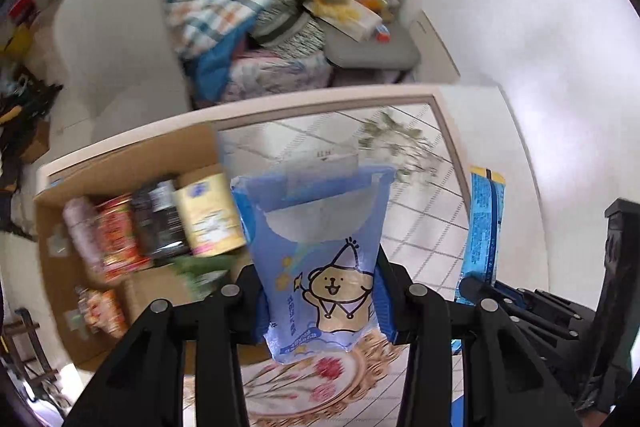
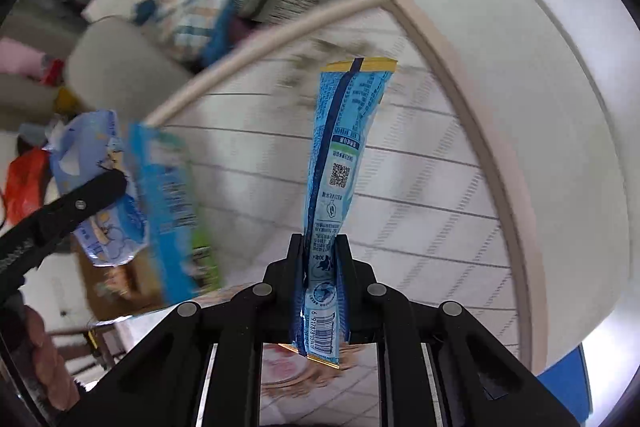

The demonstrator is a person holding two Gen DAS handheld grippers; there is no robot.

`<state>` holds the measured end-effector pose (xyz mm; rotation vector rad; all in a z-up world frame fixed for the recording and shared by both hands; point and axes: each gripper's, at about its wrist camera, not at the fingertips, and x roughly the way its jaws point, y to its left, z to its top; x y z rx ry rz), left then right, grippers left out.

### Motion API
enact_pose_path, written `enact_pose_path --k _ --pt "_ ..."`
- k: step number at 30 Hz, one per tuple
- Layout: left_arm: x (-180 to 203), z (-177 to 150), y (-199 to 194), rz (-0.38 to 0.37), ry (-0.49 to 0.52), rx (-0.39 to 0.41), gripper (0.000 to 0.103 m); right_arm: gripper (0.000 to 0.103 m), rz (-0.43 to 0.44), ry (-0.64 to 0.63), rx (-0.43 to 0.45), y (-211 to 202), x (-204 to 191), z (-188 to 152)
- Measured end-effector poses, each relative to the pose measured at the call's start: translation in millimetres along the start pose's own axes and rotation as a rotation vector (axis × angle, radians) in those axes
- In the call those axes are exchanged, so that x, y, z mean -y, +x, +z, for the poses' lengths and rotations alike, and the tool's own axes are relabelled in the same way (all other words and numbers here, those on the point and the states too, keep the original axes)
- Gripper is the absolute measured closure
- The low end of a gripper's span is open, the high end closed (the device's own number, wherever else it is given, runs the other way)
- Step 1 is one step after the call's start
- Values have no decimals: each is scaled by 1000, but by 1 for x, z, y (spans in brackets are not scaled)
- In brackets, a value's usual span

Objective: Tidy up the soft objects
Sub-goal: 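Carry both blue items into the box and open both tools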

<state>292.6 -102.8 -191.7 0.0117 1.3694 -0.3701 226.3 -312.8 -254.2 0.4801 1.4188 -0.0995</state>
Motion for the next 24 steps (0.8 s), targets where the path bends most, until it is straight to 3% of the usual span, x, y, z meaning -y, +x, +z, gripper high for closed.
enact_pose_path --k 4,7,11,18,24 --pt "-78 -19 -29 61 -97 24 65 88 90 -104 -2 -13 -78 -15" --pt "-135 -36 -29 95 -186 10 65 88 135 -151 -19 -2 -134 -28" --pt "-197 -52 -7 87 -309 -50 65 88 162 -171 -67 36 -198 -37" --pt "-248 -64 51 4 -451 -180 65 88 119 -155 -154 119 -252 -54" --pt "-257 -64 89 -13 -453 -260 64 88 66 -153 -197 172 -270 -61"
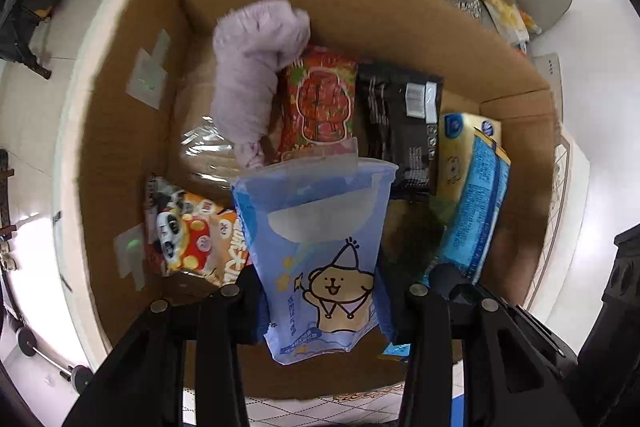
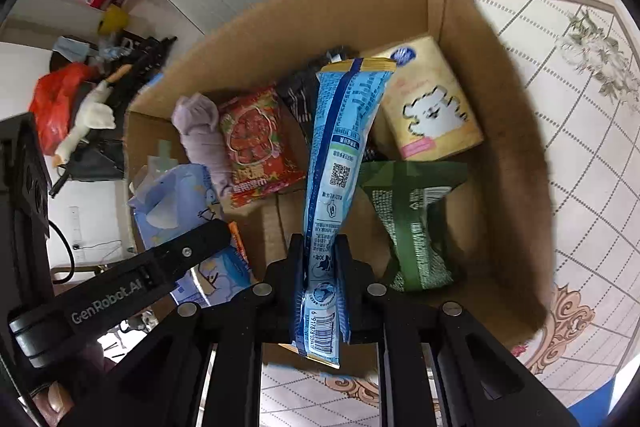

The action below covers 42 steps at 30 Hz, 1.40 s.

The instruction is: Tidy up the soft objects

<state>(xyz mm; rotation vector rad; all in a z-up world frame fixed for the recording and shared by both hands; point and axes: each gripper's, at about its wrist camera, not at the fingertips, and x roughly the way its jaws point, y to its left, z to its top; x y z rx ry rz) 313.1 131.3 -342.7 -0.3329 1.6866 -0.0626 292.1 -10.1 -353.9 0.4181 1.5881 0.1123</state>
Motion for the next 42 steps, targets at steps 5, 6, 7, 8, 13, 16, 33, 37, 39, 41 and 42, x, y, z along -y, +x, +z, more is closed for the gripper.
enact_pose_path --k 5,6,7,8,13,16,33,37,39,41,42 --pt "4 3 15 47 6 -46 59 83 -23 -6 -48 28 1 4" --pt "5 2 16 41 2 -51 59 81 -33 -20 -49 30 0 4" --pt "6 1 17 41 2 -56 59 78 -51 -31 -45 31 -1 4" --pt "6 1 17 46 5 -59 58 77 -64 -39 -41 31 -2 3" --pt "17 -5 8 83 50 -31 44 62 -86 -57 -30 21 -1 1" --pt "25 -11 0 119 82 -11 26 60 -87 -53 -26 12 3 0" --pt "17 -62 -69 241 135 221 8 41 -279 -202 79 -57 6 -31" --pt "14 -73 -77 256 125 268 8 26 -302 -224 97 -72 7 -44" --pt "14 -80 -82 262 125 297 8 17 -317 -231 111 -78 7 -50" --pt "12 -86 -88 257 118 319 8 8 -315 -226 116 -81 8 -54" --pt "12 -89 -91 254 114 328 8 7 -308 -222 119 -84 9 -57"
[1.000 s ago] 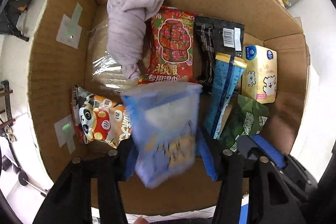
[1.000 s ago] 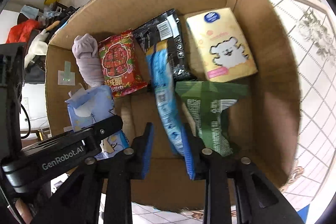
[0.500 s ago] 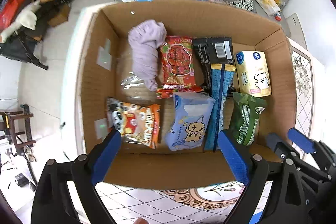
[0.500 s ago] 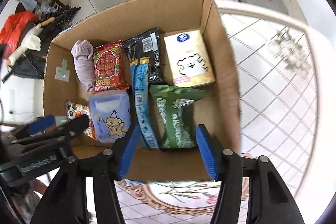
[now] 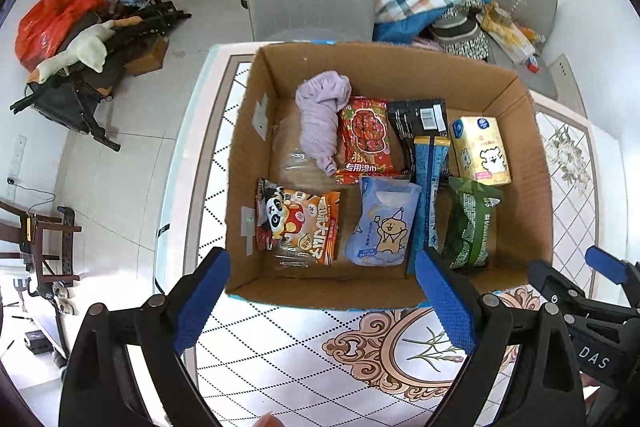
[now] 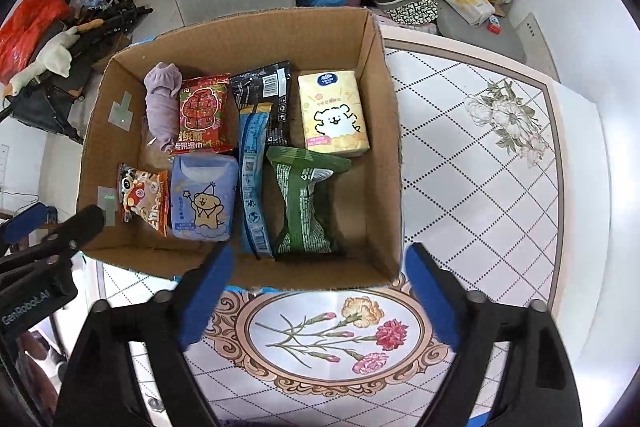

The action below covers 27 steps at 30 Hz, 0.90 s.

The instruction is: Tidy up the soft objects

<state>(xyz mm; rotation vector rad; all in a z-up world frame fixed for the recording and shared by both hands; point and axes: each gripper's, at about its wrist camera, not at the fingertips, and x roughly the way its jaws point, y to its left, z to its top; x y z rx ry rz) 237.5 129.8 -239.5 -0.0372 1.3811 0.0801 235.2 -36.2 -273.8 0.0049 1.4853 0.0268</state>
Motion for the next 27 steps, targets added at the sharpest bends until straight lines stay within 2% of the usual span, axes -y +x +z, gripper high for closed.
enact_pose_path --k 5,7,9,14,20,27 --pt "-3 -8 -18 9 -16 49 8 6 -16 3 31 -13 3 -8" --pt "-3 -11 -23 0 -23 55 8 0 -23 6 46 -20 4 -11" --pt "-2 -13 -29 -10 -24 59 0 0 -18 12 60 -27 6 -13" --pt "3 -20 -60 -3 -13 130 0 0 0 17 98 -54 10 -23" --pt "12 -32 -116 -35 11 217 0 0 6 13 176 -105 18 -43" --pt "14 -56 -185 -69 24 316 0 0 20 20 305 -186 27 -78"
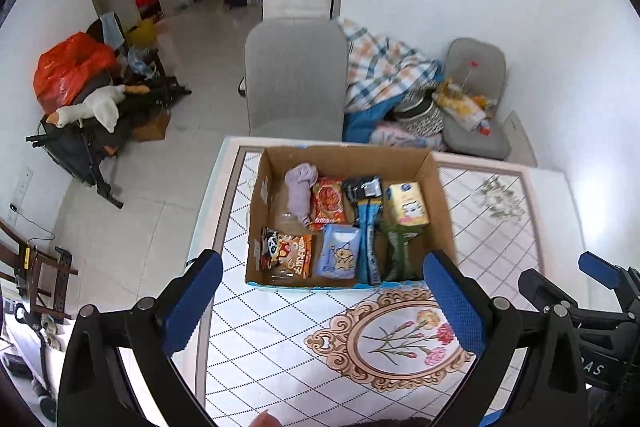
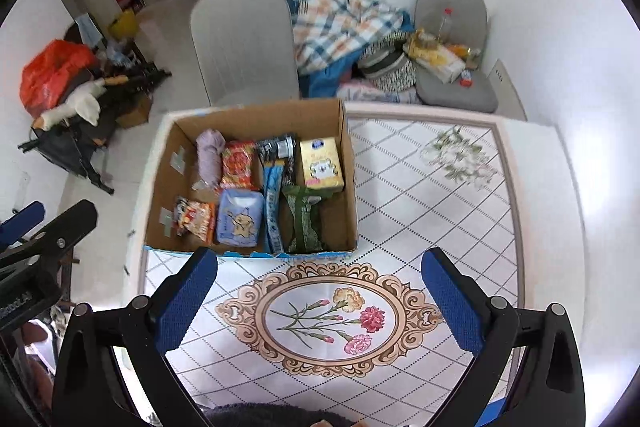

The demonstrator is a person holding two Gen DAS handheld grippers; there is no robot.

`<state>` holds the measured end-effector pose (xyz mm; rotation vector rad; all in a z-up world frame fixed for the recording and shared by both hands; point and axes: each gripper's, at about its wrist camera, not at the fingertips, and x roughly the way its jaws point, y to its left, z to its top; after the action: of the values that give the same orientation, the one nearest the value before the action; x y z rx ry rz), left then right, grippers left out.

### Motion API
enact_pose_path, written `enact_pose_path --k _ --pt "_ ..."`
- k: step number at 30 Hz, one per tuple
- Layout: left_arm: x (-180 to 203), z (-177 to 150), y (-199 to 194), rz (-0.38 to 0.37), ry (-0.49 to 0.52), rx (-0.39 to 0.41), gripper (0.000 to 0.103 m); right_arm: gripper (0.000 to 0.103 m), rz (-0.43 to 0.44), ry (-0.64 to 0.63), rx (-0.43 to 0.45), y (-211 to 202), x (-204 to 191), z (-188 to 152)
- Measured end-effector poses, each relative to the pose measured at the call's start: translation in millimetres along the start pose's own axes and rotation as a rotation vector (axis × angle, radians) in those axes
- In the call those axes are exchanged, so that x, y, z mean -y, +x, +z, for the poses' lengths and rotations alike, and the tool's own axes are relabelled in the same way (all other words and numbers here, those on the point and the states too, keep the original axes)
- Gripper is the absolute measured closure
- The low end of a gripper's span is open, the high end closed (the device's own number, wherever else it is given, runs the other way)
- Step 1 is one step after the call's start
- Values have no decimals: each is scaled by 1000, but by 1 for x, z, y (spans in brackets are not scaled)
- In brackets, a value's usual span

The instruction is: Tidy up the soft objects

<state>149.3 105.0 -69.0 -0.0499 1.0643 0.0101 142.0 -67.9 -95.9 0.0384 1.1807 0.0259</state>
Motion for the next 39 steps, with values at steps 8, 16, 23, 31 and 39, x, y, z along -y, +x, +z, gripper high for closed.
enact_pose_path --k 8,16,23,31,39 --pt "-5 -11 -51 -2 -40 36 0 0 -2 -14 95 -78 2 -15" --pt "-5 -19 -79 25 -35 58 0 0 -10 -22 135 -117 1 -23" --pt "-6 -21 -87 46 -31 73 0 0 -12 -21 159 -132 1 -23" --pt "-3 -24 -91 47 -26 58 0 0 -19 -13 159 -135 3 -26" --pt "3 -27 -91 60 -18 47 0 0 -35 -12 154 -134 2 -32"
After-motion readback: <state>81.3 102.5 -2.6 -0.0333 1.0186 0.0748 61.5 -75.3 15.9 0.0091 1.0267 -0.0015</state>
